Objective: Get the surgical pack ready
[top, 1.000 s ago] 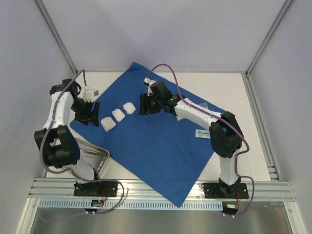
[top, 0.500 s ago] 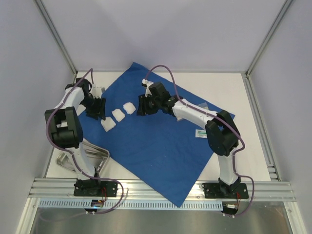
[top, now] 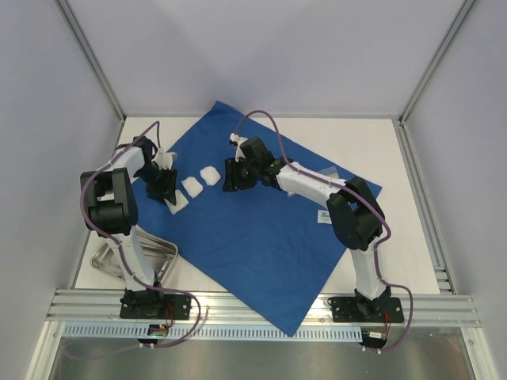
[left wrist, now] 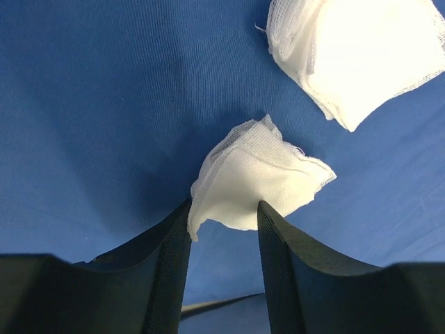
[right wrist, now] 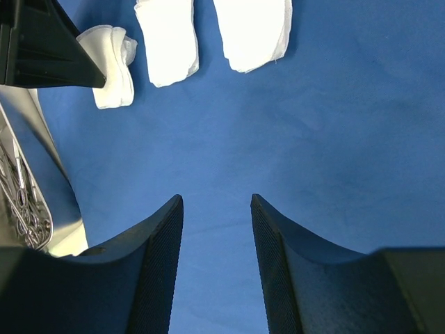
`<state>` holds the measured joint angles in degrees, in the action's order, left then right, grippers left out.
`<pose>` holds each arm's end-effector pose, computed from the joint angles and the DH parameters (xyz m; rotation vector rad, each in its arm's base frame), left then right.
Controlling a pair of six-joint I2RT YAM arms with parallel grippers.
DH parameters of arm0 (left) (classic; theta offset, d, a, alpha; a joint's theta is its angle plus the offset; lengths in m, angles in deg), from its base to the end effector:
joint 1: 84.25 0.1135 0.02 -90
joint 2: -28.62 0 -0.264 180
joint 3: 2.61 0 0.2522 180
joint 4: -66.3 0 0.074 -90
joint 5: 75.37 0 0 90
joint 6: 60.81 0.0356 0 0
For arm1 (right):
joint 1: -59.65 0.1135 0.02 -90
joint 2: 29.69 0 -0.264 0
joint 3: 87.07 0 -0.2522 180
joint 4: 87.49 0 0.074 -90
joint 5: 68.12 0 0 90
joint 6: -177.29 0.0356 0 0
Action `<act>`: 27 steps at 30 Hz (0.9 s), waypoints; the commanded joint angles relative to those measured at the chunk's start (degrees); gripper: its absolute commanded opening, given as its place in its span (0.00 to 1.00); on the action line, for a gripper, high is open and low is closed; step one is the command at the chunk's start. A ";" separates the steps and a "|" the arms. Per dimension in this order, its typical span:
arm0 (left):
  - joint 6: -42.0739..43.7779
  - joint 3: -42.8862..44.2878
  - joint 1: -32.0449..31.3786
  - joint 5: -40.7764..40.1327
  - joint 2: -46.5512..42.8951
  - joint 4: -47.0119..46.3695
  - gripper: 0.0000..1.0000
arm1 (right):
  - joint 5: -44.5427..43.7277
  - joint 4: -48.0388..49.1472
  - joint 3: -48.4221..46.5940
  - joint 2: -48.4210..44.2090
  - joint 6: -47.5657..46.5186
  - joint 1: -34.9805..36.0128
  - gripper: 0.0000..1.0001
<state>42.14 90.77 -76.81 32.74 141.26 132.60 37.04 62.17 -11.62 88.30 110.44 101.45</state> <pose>0.3664 0.0367 0.1665 0.1615 2.9728 -0.4465 0.3423 0.3185 0.2130 -0.5377 2.4104 0.8418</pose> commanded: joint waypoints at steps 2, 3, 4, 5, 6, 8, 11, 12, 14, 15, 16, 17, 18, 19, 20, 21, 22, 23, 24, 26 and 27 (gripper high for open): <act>0.15 0.28 -0.50 0.70 0.91 -2.08 0.50 | 0.31 1.37 -1.06 0.31 0.13 -0.40 0.46; 0.06 0.63 -0.50 0.96 1.18 -2.52 0.50 | 0.14 1.29 -0.98 0.22 0.05 -0.40 0.46; 0.06 0.80 -0.67 1.31 1.44 -2.70 0.50 | -0.04 1.11 -0.98 0.04 -0.13 -0.32 0.46; -0.03 0.98 -0.67 1.40 1.53 -2.79 0.50 | -0.13 0.76 -0.98 -0.04 -0.30 -0.32 0.46; -0.12 1.33 -0.76 1.32 1.53 -3.22 0.50 | -0.04 0.67 -0.89 -0.05 -0.31 -0.40 0.46; -0.29 1.95 -0.76 1.31 1.44 -3.58 0.50 | 0.31 0.58 -0.80 -0.05 -0.22 -0.40 0.46; -0.56 2.13 -0.85 1.23 1.00 -4.19 0.54 | 0.92 0.41 -0.71 -0.05 -0.04 -0.40 0.46; -0.73 2.04 -0.76 0.88 0.83 -4.89 0.56 | 1.01 0.41 -0.62 -0.13 -0.04 -0.23 0.46; -0.73 1.86 -0.76 -0.35 0.56 -5.68 0.58 | 1.01 0.32 -0.54 -0.22 -0.04 -0.05 0.45; -0.73 1.77 -0.76 -0.62 0.65 -5.86 0.57 | 1.10 0.23 -0.54 -0.13 -0.13 0.12 0.45; -0.82 1.86 -0.76 -0.62 0.74 -5.95 0.56 | 1.10 0.32 -0.62 -0.13 -0.13 0.30 0.45; -0.91 1.69 -0.85 0.16 0.83 -6.21 0.55 | 1.36 0.49 -0.80 0.13 -0.13 0.39 0.45; -0.91 1.51 -0.94 0.78 0.91 -6.30 0.53 | 1.54 0.41 -1.06 0.22 -0.13 0.73 0.45; -0.82 1.42 -1.03 1.22 0.83 -6.39 0.50 | 1.63 0.32 -1.24 0.39 -0.04 0.91 0.45; -0.56 1.07 -1.20 2.10 0.91 -6.48 0.47 | 2.06 0.32 -1.67 0.74 -0.04 1.17 0.45; -0.38 0.81 -1.29 2.45 0.74 -6.48 0.40 | 2.16 0.32 -1.77 0.75 0.13 1.26 0.45; -0.03 0.55 -1.20 2.81 0.48 -6.57 0.36 | 2.24 0.23 -1.85 0.83 0.13 1.35 0.45; 0.32 -0.07 -1.29 3.77 -0.39 -6.91 0.32 | 2.33 0.32 -2.03 0.92 0.05 1.44 0.45; 0.50 -0.51 -1.29 4.12 -0.93 -7.09 0.28 | 2.33 0.23 -2.12 1.01 -0.04 1.53 0.45; 1.55 -1.21 -1.29 5.09 -2.42 -7.71 0.20 | 2.33 0.06 -2.29 1.10 -0.04 1.62 0.45; 1.81 -1.74 -1.29 5.18 -2.77 -7.71 0.17 | 2.42 -0.03 -2.38 1.18 -0.13 1.62 0.45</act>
<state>42.60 90.24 -77.56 34.99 141.74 127.07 38.42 61.55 -11.73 88.34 110.40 102.68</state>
